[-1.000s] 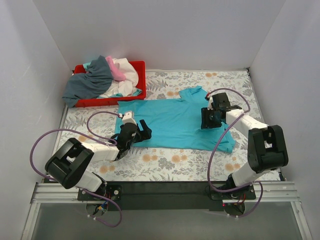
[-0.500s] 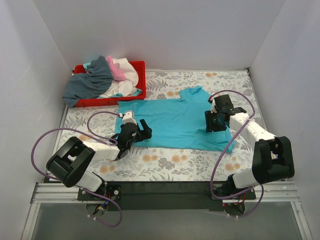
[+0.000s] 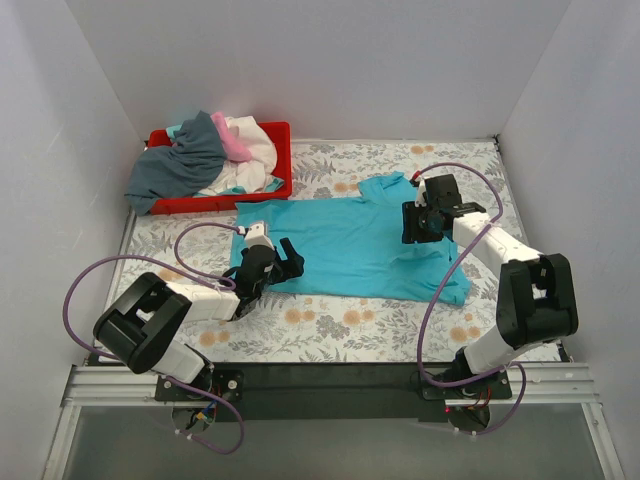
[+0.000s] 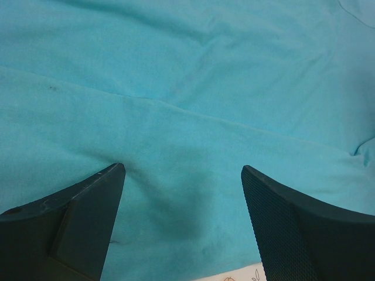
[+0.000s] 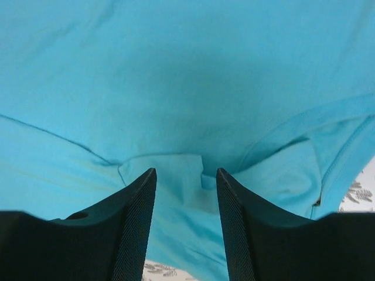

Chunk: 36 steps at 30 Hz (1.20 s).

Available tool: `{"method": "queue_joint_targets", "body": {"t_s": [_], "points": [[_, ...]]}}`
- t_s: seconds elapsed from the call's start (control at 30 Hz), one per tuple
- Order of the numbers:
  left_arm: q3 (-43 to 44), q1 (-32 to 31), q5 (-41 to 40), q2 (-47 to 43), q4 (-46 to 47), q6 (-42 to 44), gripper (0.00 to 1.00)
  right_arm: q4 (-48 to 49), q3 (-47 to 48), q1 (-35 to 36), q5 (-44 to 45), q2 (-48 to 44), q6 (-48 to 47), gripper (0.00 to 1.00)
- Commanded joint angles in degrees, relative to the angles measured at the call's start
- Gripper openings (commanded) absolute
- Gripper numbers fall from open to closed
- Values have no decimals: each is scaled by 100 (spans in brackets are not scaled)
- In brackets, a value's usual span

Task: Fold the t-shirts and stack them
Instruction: Fold the tshirt

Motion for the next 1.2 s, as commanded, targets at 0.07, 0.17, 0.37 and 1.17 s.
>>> {"method": "queue_joint_targets", "body": {"t_s": [0.07,0.17,0.37,1.17], "points": [[-85,-27,-20,127,-478,-29,75,301,181,26,-97,510,-125,41],[-68,-27,15,197,-443,-29,75,284,146,35,-97,686,-169,41],[-76,-27,24,233,-417,-37,75,64,41,43,-123,511,-152,41],[-59,-27,103,338,-355,-37,75,-7,286,96,228,757,-231,1]]}}
